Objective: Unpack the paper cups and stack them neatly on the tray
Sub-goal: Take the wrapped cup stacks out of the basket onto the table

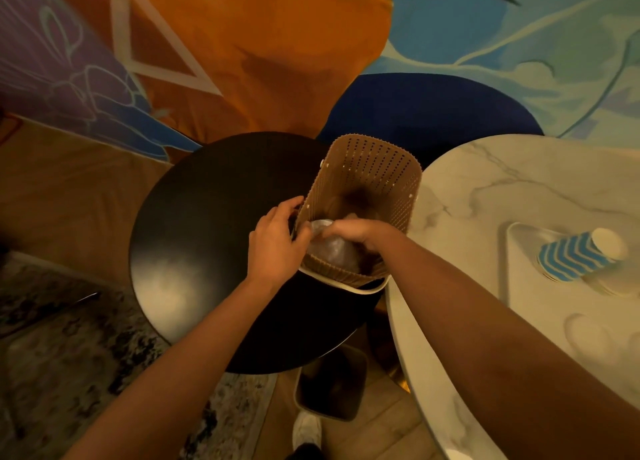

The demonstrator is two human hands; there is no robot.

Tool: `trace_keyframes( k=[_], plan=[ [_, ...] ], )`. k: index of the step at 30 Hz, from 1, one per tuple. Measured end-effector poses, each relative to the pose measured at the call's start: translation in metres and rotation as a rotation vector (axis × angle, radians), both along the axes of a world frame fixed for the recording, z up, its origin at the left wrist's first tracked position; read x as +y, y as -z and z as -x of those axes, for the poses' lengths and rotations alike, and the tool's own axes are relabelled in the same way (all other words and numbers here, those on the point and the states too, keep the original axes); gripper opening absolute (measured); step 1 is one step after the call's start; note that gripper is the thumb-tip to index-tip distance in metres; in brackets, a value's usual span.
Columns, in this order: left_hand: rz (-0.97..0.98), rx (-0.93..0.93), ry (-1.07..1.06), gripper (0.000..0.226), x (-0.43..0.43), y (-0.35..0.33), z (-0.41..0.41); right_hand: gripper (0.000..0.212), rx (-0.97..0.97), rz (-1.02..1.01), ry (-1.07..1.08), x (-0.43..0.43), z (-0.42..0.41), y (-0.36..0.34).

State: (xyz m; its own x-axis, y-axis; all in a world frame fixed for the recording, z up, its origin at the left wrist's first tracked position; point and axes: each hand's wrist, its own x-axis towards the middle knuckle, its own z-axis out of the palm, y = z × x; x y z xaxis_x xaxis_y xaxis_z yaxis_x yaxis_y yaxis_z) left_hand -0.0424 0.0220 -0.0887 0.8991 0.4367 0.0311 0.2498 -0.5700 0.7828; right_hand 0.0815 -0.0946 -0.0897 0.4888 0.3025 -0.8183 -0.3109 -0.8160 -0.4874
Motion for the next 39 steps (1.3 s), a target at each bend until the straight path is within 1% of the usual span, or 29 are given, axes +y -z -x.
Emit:
trace_keyframes(
  k=[1, 2, 3, 4, 6, 7, 10, 12, 13, 14, 15, 16, 20, 22, 25, 28, 30, 31, 33, 34, 36, 37, 38, 39],
  plan=[
    [-0.004, -0.012, -0.001, 0.045, -0.001, -0.002, 0.000, 0.105, -0.047, -0.024, -0.024, -0.002, -0.003, -0.001],
    [0.001, -0.027, -0.011, 0.045, -0.003, -0.005, 0.000, 0.100, -0.084, -0.053, -0.047, -0.004, -0.001, -0.010],
    [0.023, -0.048, -0.033, 0.044, -0.006, -0.009, 0.000, 0.090, -0.120, -0.102, -0.052, -0.006, -0.002, -0.017],
    [0.068, -0.067, -0.067, 0.044, -0.011, -0.017, 0.000, 0.083, -0.152, -0.142, -0.037, -0.011, -0.002, -0.025],
    [0.200, -0.094, -0.144, 0.044, -0.017, -0.032, -0.003, 0.079, -0.181, -0.224, 0.020, -0.016, -0.002, -0.043],
    [0.267, -0.109, -0.168, 0.046, -0.023, -0.042, -0.004, 0.072, -0.194, -0.281, 0.061, -0.023, 0.000, -0.055],
    [0.512, -0.121, -0.202, 0.059, -0.043, -0.078, -0.005, 0.037, -0.179, -0.441, 0.182, -0.050, 0.011, -0.092],
    [0.705, -0.083, -0.158, 0.068, -0.061, -0.100, 0.000, 0.009, -0.141, -0.564, 0.245, -0.077, 0.029, -0.118],
    [0.813, -0.069, -0.115, 0.070, -0.073, -0.108, 0.004, 0.004, -0.126, -0.617, 0.260, -0.092, 0.040, -0.131],
    [0.908, -0.052, -0.070, 0.071, -0.087, -0.114, 0.010, 0.006, -0.124, -0.649, 0.272, -0.107, 0.052, -0.139],
    [0.971, -0.033, -0.026, 0.069, -0.101, -0.119, 0.018, 0.008, -0.118, -0.675, 0.278, -0.123, 0.065, -0.148],
    [0.993, -0.014, 0.005, 0.064, -0.116, -0.122, 0.026, 0.011, -0.121, -0.696, 0.292, -0.137, 0.077, -0.151],
    [1.003, 0.004, 0.024, 0.043, -0.182, -0.125, 0.065, 0.034, -0.152, -0.717, 0.323, -0.199, 0.130, -0.156],
    [0.998, 0.003, 0.017, 0.030, -0.224, -0.125, 0.090, 0.041, -0.141, -0.730, 0.323, -0.239, 0.158, -0.155],
    [0.998, 0.012, 0.034, 0.020, -0.286, -0.123, 0.127, 0.033, -0.119, -0.742, 0.288, -0.300, 0.194, -0.150],
    [0.987, 0.073, 0.058, 0.026, -0.343, -0.117, 0.155, 0.032, -0.083, -0.756, 0.265, -0.363, 0.222, -0.141],
    [1.002, 0.138, 0.090, 0.035, -0.378, -0.112, 0.168, 0.021, -0.049, -0.749, 0.264, -0.403, 0.236, -0.134],
    [1.005, 0.174, 0.106, 0.035, -0.394, -0.110, 0.173, 0.015, -0.040, -0.734, 0.272, -0.422, 0.241, -0.131],
    [0.977, 0.234, 0.150, 0.024, -0.422, -0.102, 0.177, 0.014, -0.031, -0.694, 0.302, -0.455, 0.247, -0.121],
    [0.943, 0.252, 0.167, 0.021, -0.434, -0.098, 0.177, 0.016, -0.029, -0.678, 0.326, -0.469, 0.248, -0.114],
    [0.786, 0.237, 0.166, 0.028, -0.452, -0.086, 0.172, 0.028, -0.036, -0.650, 0.394, -0.491, 0.248, -0.101],
    [0.659, 0.214, 0.158, 0.032, -0.459, -0.079, 0.169, 0.035, -0.041, -0.630, 0.448, -0.501, 0.248, -0.094],
    [0.517, 0.191, 0.144, 0.036, -0.464, -0.073, 0.166, 0.038, -0.044, -0.613, 0.500, -0.509, 0.248, -0.087],
    [0.373, 0.180, 0.132, 0.038, -0.468, -0.066, 0.164, 0.035, -0.052, -0.598, 0.541, -0.517, 0.247, -0.081]
  ],
)
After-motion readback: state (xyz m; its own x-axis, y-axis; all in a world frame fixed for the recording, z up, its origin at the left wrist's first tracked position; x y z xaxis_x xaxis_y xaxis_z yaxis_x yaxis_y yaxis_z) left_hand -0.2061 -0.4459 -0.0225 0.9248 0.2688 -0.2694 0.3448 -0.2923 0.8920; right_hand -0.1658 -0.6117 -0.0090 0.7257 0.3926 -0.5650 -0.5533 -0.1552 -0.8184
